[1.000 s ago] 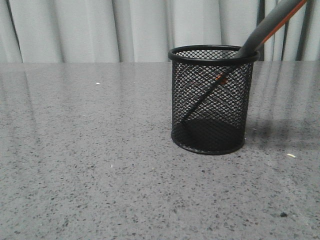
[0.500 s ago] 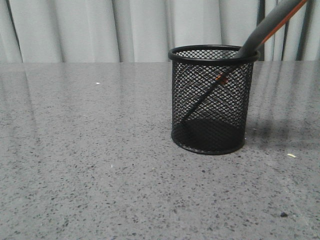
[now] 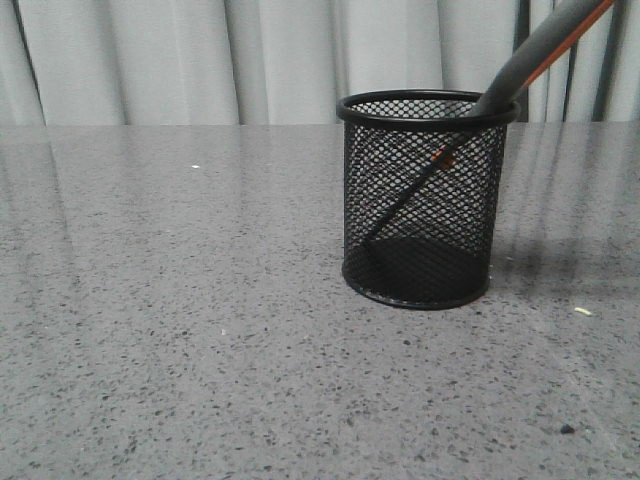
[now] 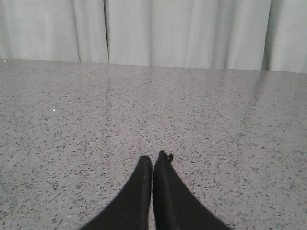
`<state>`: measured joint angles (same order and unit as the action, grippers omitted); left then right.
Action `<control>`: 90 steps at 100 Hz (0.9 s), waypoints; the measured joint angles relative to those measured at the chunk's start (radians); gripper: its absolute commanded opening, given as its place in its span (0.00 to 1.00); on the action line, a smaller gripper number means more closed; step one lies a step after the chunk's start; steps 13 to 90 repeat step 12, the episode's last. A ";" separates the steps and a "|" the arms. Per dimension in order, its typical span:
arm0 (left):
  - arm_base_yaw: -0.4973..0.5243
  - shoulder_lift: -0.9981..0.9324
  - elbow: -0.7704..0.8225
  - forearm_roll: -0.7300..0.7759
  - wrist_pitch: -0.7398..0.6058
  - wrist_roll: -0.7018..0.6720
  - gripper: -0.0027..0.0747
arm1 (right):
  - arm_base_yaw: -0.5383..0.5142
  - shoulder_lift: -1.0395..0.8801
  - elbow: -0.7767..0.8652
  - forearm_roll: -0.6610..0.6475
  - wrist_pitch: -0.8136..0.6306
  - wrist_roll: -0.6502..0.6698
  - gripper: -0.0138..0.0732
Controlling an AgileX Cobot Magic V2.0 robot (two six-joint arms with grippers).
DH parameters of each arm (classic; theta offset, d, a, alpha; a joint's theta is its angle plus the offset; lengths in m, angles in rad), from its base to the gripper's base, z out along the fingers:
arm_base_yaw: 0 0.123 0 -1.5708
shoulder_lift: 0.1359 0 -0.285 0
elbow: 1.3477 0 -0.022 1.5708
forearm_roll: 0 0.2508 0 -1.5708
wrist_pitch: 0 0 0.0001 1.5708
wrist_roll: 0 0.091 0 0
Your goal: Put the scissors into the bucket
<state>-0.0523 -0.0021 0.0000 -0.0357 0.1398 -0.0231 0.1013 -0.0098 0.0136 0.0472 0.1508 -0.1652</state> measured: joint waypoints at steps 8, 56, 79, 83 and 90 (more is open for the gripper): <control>0.000 0.000 0.000 0.000 0.000 0.000 0.01 | 0.000 0.000 0.000 0.000 0.001 0.000 0.08; 0.000 0.000 0.000 0.000 0.000 0.000 0.01 | 0.000 0.000 0.000 0.000 0.001 0.000 0.08; 0.000 0.000 0.000 0.000 0.000 0.000 0.01 | 0.000 0.000 0.000 0.000 0.001 0.000 0.08; 0.000 0.000 0.000 0.000 0.000 0.000 0.01 | 0.000 0.000 0.000 0.000 0.001 0.000 0.08; 0.000 0.000 0.000 0.000 0.000 0.000 0.01 | 0.000 0.000 0.000 0.000 0.001 0.000 0.08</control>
